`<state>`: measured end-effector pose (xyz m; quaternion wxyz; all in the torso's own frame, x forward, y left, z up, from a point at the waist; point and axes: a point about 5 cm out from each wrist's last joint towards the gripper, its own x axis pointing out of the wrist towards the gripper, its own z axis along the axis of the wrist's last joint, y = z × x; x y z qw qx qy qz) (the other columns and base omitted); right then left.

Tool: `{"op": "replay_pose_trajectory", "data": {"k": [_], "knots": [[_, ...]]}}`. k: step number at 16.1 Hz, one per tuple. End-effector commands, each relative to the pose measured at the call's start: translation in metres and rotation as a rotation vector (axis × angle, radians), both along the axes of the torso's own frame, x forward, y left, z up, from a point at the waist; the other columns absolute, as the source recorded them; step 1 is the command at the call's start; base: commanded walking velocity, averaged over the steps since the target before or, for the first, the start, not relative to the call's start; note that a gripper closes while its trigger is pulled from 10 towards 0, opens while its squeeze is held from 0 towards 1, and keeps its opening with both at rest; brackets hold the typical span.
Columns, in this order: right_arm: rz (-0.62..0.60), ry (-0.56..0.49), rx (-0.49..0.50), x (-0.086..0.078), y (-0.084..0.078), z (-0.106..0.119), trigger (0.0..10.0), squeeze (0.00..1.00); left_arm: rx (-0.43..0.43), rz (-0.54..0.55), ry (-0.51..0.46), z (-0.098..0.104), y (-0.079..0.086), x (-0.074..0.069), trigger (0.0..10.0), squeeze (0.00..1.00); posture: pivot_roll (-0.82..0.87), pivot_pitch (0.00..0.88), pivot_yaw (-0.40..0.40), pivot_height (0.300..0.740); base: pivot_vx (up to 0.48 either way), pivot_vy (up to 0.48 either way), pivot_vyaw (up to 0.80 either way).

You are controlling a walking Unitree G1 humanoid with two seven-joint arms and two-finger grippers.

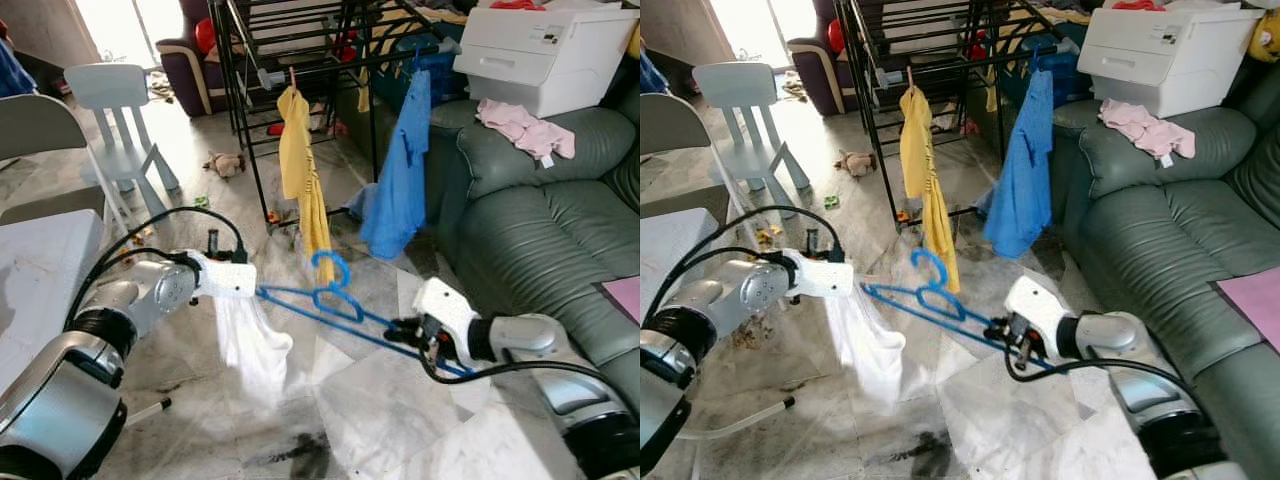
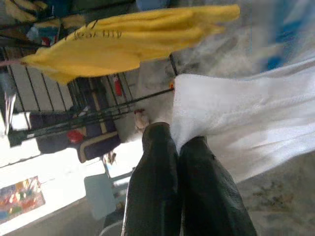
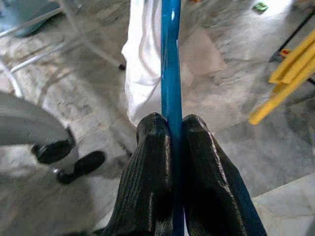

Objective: Hang hanger

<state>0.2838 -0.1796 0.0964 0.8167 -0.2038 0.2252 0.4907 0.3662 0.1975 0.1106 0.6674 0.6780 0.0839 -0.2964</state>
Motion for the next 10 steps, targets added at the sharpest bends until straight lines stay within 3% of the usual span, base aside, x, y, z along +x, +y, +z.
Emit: {"op": "replay_pose_trajectory", "data": {"k": [1,4,7,10], "knots": [[0.042,-0.003,0.007,-0.001,0.002,0.006,10.0,0.0,0.003,0.026,-0.045,0.012,0.006,0.006,10.0,0.0,-0.07,0.0,0.085,0.74,0.0,0.0,0.0],[0.073,0.026,0.008,-0.005,-0.001,0.008,10.0,0.0,0.0,0.033,-0.041,0.011,0.007,0.006,10.0,0.0,-0.07,0.0,0.09,0.74,0.0,0.0,0.0],[0.06,0.024,0.01,-0.005,0.0,0.005,10.0,0.0,-0.065,0.02,-0.053,0.018,0.001,0.009,10.0,0.0,-0.07,0.0,0.098,0.74,0.0,0.0,0.0],[0.038,0.012,0.027,-0.001,0.005,0.002,10.0,0.0,-0.236,-0.047,-0.112,0.036,-0.014,0.013,10.0,0.0,-0.06,0.0,0.107,0.74,0.0,0.0,0.0]]}}
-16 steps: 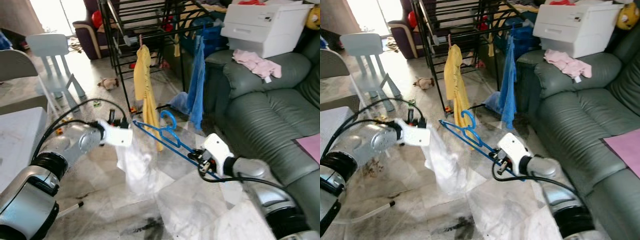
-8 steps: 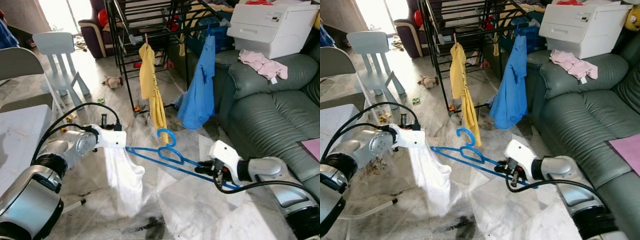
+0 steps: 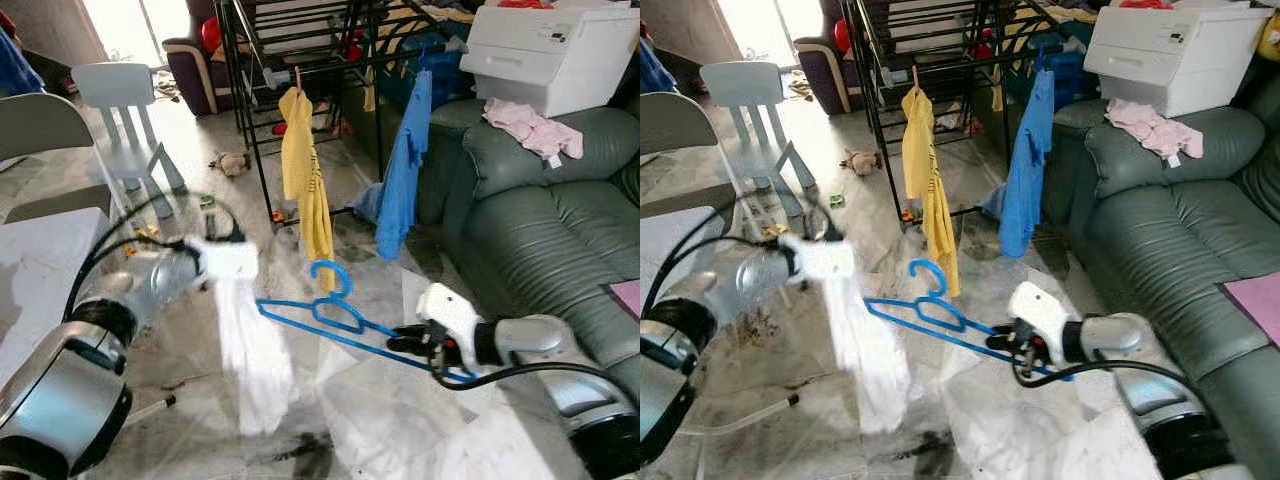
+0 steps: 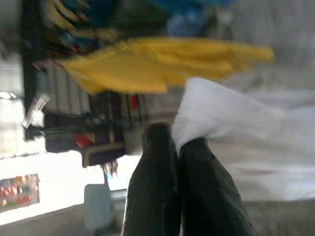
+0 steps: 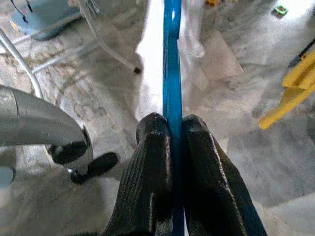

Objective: Hang hanger

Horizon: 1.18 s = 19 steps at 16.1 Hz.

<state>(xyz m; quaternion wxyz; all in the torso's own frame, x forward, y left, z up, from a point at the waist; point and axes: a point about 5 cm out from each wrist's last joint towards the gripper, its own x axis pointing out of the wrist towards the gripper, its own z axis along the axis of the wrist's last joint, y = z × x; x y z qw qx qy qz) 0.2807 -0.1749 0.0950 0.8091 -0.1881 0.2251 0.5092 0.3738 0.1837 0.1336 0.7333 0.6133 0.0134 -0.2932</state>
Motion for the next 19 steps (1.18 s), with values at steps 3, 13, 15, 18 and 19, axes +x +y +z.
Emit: {"op": "replay_pose_trajectory", "data": {"k": [3,13,15,18,19], "knots": [[-0.059,-0.074,-0.02,0.01,0.002,-0.001,10.0,0.0,-0.08,-0.088,-0.032,0.016,-0.011,0.001,10.0,0.0,-0.06,0.0,0.114,0.74,0.0,0.0,0.0],[-0.112,-0.05,-0.109,0.009,-0.013,-0.022,10.0,0.0,-0.161,0.051,-0.099,0.034,0.015,0.008,10.0,0.0,-0.06,0.0,0.104,0.74,0.0,0.0,0.0],[-0.093,-0.018,-0.11,0.005,-0.013,-0.025,10.0,0.0,-0.181,0.081,-0.101,0.035,0.018,0.008,10.0,0.0,-0.06,0.0,0.103,0.74,0.0,0.0,0.0],[-0.107,-0.013,-0.254,0.004,-0.03,-0.038,10.0,0.0,-0.303,0.138,-0.086,0.037,0.018,0.01,10.0,0.0,-0.06,0.0,0.096,0.74,0.0,0.0,0.0],[-0.161,-0.022,-0.267,0.009,-0.034,-0.039,10.0,0.0,-0.312,0.135,-0.088,0.039,0.017,0.011,10.0,0.0,-0.06,0.0,0.093,0.74,0.0,0.0,0.0]]}}
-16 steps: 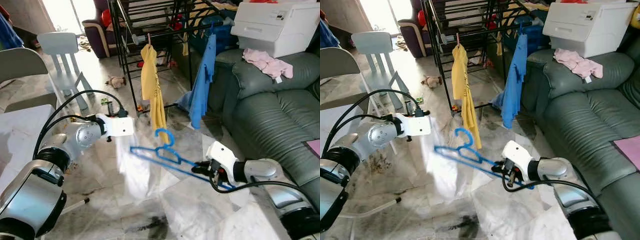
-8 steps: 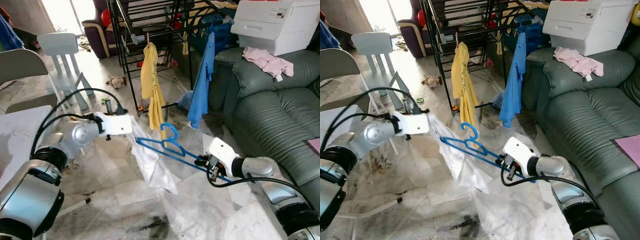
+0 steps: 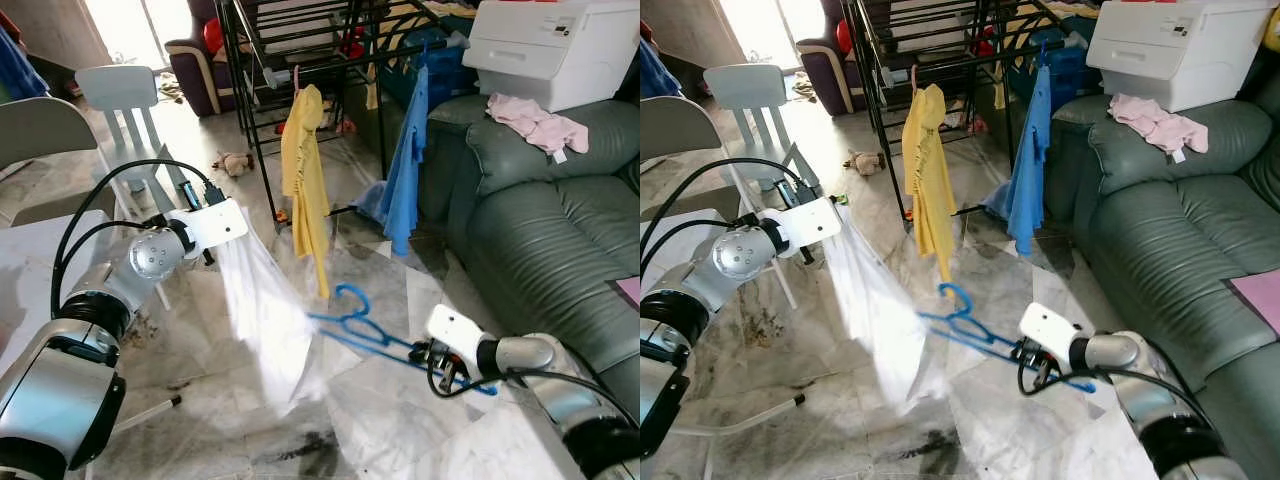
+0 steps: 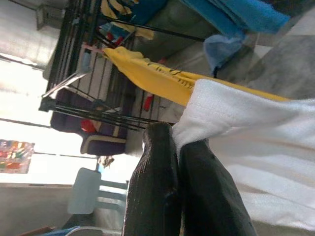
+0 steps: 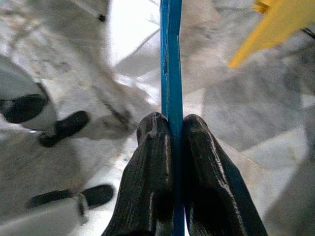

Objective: Hang hanger

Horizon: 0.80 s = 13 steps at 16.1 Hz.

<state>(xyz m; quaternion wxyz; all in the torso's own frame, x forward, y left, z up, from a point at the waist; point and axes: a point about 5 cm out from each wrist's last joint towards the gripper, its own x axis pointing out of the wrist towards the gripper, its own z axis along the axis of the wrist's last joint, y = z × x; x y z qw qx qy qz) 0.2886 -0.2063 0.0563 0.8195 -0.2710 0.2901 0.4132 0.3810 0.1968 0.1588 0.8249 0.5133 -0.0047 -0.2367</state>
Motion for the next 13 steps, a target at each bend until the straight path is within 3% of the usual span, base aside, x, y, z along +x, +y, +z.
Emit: {"op": "replay_pose_trajectory", "data": {"k": [1,2,5,8,12,13], "knots": [[-0.037,-0.012,-0.031,0.004,-0.004,-0.001,10.0,0.0,-0.045,0.02,-0.05,0.015,0.004,0.004,10.0,0.0,-0.06,0.0,0.093,0.74,0.0,0.0,0.0],[-0.163,-0.051,-0.034,0.014,-0.012,-0.001,10.0,0.0,-0.068,-0.024,-0.067,0.021,-0.002,0.004,10.0,0.0,-0.06,0.0,0.091,0.74,0.0,0.0,0.0],[-0.408,-0.105,0.112,0.031,-0.013,0.004,10.0,0.0,-0.114,-0.206,-0.136,0.031,-0.033,-0.003,10.0,0.0,-0.06,0.0,0.089,0.74,0.0,0.0,0.0],[-0.636,-0.126,0.389,0.051,0.006,0.016,10.0,0.0,-0.169,-0.428,-0.216,0.032,-0.082,-0.023,10.0,0.0,-0.06,0.0,0.086,0.74,0.0,0.0,0.0],[-0.742,-0.044,0.653,0.064,0.03,0.027,10.0,0.0,-0.201,-0.603,-0.237,0.024,-0.112,-0.051,10.0,0.0,-0.05,0.0,0.076,0.74,0.0,0.0,0.0],[-0.85,-0.015,0.73,0.07,0.03,0.03,10.0,0.0,-0.227,-0.653,-0.215,0.021,-0.118,-0.062,10.0,0.0,-0.05,0.0,0.071,0.74,0.0,0.0,0.0]]}}
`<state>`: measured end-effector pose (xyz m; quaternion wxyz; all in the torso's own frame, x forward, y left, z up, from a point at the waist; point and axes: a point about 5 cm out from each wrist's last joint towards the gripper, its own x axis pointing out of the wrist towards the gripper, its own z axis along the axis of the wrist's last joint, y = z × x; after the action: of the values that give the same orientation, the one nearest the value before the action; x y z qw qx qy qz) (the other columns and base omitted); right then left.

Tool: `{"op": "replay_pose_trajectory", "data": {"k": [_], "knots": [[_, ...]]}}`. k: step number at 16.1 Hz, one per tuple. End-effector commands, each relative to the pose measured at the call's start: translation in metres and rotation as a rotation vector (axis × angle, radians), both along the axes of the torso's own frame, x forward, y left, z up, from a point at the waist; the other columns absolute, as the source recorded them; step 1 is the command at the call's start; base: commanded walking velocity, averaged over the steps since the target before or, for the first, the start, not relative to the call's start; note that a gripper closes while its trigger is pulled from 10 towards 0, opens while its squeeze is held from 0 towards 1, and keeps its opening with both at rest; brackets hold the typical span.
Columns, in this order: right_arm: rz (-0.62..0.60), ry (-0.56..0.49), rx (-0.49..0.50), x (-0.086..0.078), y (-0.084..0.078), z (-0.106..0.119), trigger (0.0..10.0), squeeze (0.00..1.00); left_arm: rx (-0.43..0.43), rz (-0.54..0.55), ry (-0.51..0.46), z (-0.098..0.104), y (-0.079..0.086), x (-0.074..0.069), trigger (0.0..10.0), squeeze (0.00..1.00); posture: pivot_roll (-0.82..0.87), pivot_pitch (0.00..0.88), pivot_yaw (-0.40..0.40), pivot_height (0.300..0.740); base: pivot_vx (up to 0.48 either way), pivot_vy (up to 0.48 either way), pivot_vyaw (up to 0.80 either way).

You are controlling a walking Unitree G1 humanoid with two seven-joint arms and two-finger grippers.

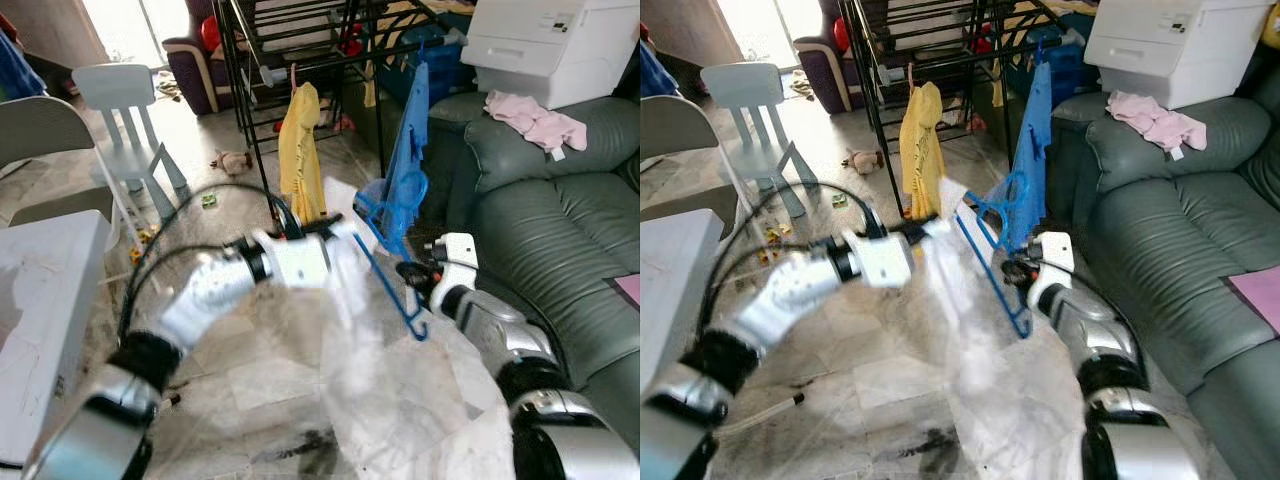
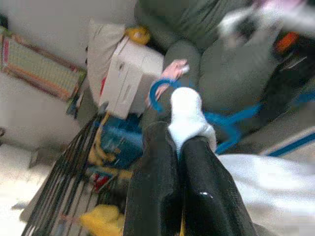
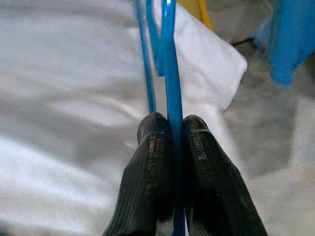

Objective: Hang hanger

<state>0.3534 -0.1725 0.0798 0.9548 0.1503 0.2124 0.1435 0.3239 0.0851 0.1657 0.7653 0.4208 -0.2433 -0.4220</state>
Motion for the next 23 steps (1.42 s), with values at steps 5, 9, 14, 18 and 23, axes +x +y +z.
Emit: {"op": "replay_pose_trajectory", "data": {"k": [5,9,14,18,23], "knots": [[-0.366,-0.082,0.394,0.028,-0.025,0.047,10.0,0.0,0.043,-0.123,0.192,-0.03,-0.01,-0.035,10.0,0.0,-0.05,0.0,0.054,0.74,0.0,0.0,0.0],[-0.337,-0.246,0.601,0.042,-0.026,0.094,10.0,0.0,0.106,-0.071,0.314,-0.058,-0.001,-0.043,10.0,0.0,-0.06,0.0,0.051,0.74,0.0,0.0,0.0],[-0.123,-0.564,0.128,0.042,-0.011,0.131,10.0,0.0,0.056,0.031,0.446,-0.081,0.0,-0.048,10.0,0.0,-0.08,0.0,0.046,0.74,0.0,0.0,0.0],[0.071,-0.698,-0.104,0.027,0.018,0.124,10.0,0.0,0.02,0.083,0.49,-0.093,-0.004,-0.049,10.0,1.0,-0.09,0.0,0.052,0.74,0.0,0.0,0.0],[0.154,-0.763,-0.265,0.006,0.019,0.102,10.0,0.0,-0.042,0.087,0.483,-0.088,-0.009,-0.049,10.0,1.0,-0.09,0.0,0.052,0.74,0.0,0.0,0.0]]}}
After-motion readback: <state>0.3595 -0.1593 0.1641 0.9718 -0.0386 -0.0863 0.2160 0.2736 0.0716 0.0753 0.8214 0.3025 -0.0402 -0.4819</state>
